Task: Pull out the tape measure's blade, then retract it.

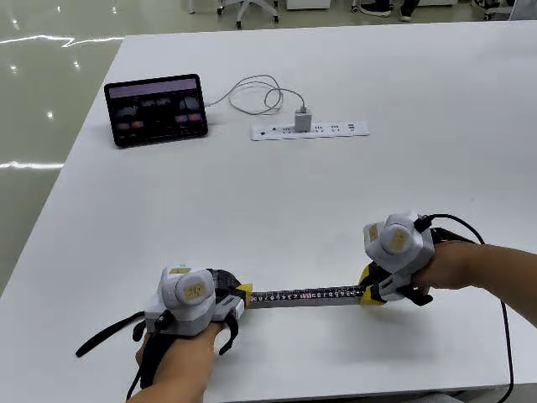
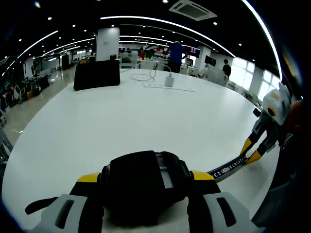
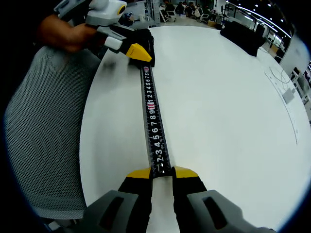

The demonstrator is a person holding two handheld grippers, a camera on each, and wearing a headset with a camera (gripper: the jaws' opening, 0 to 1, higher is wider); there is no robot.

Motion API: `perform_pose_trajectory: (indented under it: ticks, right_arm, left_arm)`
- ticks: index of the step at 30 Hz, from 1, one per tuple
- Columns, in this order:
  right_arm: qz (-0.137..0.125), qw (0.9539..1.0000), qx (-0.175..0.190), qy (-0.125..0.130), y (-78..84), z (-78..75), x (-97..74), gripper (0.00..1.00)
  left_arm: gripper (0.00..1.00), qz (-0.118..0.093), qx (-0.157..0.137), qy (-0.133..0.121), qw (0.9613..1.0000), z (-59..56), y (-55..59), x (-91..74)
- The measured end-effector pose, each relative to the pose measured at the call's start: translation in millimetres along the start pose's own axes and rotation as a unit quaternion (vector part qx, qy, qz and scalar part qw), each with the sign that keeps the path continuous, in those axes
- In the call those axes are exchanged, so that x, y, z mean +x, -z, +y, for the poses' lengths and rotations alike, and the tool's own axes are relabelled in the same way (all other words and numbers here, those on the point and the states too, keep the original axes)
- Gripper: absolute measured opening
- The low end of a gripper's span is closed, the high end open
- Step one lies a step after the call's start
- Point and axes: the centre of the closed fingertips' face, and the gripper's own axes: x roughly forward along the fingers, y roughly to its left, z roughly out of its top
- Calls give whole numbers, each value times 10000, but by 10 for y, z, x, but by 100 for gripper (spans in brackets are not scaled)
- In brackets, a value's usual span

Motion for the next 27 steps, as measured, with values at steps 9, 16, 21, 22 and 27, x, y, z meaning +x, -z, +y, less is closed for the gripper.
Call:
perform_pose_trajectory:
  ticks: [9, 16, 21, 22, 27]
  right_arm:
    - [-74, 9999, -120, -28, -79, 22, 38, 11]
    - [-100, 9999, -122, -38, -133, 37, 62, 11]
    - [-109, 9998, -149, -20, -169, 39, 74, 11]
    - [-113, 9998, -135, -21, -174, 39, 75, 11]
    - [-138, 9998, -124, -27, -210, 40, 92, 11]
  left_arm:
    - [67, -2, -2, 3, 10000, -1, -3, 1]
    - [67, 0, -5, 5, 10000, -2, -2, 1]
    - [67, -11, -3, 6, 10000, -3, -3, 2]
    - [67, -19, -3, 8, 10000, -4, -4, 0]
    - [67, -23, -2, 9, 10000, -6, -4, -2]
